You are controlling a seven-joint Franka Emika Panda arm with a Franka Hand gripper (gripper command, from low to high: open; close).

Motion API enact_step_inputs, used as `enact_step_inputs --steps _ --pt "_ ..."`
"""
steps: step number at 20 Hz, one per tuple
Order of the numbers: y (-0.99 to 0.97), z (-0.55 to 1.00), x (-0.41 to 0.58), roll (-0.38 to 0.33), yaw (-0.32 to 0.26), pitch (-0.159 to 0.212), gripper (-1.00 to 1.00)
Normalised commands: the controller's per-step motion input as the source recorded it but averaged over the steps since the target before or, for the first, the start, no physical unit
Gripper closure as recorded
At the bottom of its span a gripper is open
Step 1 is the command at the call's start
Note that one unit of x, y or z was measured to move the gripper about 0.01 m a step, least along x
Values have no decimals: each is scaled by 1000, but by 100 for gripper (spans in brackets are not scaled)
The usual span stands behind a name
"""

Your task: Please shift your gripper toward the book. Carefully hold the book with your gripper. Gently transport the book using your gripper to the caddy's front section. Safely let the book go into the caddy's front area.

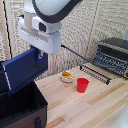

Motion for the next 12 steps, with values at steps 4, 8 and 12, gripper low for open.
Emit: enact_step_inputs --steps 4,8,12 --pt "420 286 -59 114 -102 83 100" --pt "404 269 -56 119 -108 85 100" --pt "428 236 0 147 -127 77 100"
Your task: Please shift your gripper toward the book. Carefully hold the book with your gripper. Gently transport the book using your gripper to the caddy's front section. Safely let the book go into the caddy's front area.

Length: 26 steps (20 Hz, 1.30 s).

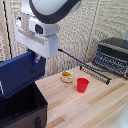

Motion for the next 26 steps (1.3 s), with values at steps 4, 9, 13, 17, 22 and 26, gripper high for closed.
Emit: enact_step_inputs --steps 4,9,13,17,22,26 --pt "531 129 0 93 -152 58 100" --pt "679 4 7 21 -153 49 100" --pt "750 -81 66 0 -142 49 100" --pt "298 -256 341 3 -159 8 100" --pt "-141 -173 608 31 -97 5 100" --pt "-96 -2 429 14 32 86 -100"
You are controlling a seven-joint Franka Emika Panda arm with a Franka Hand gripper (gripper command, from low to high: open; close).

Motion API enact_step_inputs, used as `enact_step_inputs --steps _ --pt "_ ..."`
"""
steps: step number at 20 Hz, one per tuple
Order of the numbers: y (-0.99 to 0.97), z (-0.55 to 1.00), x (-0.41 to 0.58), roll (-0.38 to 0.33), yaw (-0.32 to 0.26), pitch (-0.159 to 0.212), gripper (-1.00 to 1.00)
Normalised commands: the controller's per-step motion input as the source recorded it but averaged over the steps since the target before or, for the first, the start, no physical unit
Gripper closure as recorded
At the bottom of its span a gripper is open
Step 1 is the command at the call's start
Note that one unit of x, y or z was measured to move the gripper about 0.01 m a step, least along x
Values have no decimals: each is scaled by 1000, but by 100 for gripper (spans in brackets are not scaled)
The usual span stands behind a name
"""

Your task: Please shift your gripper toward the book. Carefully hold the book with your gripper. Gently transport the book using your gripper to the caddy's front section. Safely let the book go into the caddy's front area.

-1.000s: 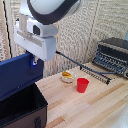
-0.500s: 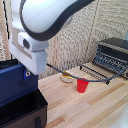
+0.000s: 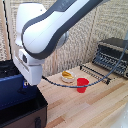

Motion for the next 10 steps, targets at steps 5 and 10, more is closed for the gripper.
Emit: enact_step_inputs --steps 5,10 --pt "4 83 155 0 0 80 -100" --pt "-59 387 173 4 -67 105 -100"
